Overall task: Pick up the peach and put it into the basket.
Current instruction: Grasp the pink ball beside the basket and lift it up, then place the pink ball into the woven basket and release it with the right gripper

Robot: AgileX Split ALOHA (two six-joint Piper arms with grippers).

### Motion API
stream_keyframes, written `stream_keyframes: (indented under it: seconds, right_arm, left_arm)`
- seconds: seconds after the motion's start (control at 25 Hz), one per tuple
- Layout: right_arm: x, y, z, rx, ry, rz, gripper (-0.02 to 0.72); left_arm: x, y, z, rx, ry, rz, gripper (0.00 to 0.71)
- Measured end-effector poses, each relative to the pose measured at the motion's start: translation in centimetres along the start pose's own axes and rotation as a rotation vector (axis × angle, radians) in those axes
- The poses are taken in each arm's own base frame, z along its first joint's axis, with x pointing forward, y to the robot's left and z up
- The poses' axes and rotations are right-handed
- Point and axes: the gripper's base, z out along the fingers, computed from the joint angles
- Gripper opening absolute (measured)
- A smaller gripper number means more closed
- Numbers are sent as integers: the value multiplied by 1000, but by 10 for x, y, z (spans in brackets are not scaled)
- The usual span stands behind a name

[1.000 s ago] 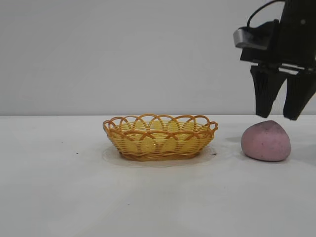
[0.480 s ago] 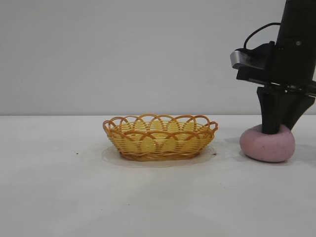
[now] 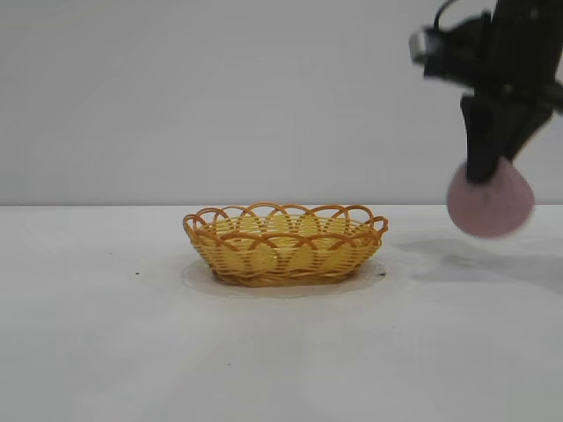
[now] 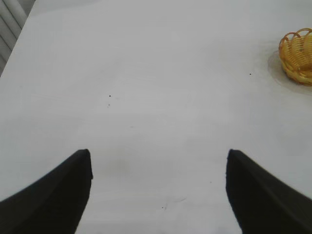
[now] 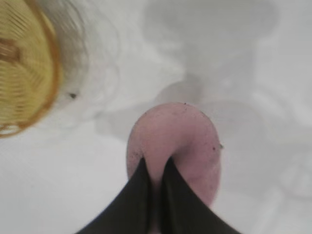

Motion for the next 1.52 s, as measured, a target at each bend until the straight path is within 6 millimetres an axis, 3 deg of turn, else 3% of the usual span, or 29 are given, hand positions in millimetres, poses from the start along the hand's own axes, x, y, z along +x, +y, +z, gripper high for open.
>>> stream_keyframes:
  seconds: [0.12, 0.24, 0.36, 0.6, 0.8, 0.84, 0.92, 0.96, 1.36, 1.52]
  right_arm:
    - [-11, 27, -22, -30, -63, -55, 0]
    - [-19, 58, -25, -58, -90, -127, 0]
    - [-23, 90, -13, -79, -90, -199, 0]
    - [-30, 122, 29, -91, -78, -267, 0]
    - [-33, 122, 68, -89, -32, -262, 0]
    - [-34, 121, 74, -87, -26, -259, 60]
    - [-35, 119, 81, -80, -27, -256, 60]
    - [-36, 119, 82, -79, -31, -255, 127]
    - [-37, 120, 78, -87, -16, -234, 503]
    - [-43, 124, 64, -84, 2, -247, 509]
  left_arm:
    - [0, 0, 0, 0, 0, 0, 545]
    - [0, 0, 0, 0, 0, 0, 545]
    - [0, 0, 0, 0, 0, 0, 545]
    - [0, 0, 0, 0, 0, 0, 545]
    - [0, 0, 0, 0, 0, 0, 545]
    - [0, 0, 0, 0, 0, 0, 545]
    - [0, 0, 0, 0, 0, 0, 545]
    - [0, 0, 0, 0, 0, 0, 545]
    - [0, 0, 0, 0, 0, 0, 545]
    - [0, 0, 0, 0, 0, 2, 545]
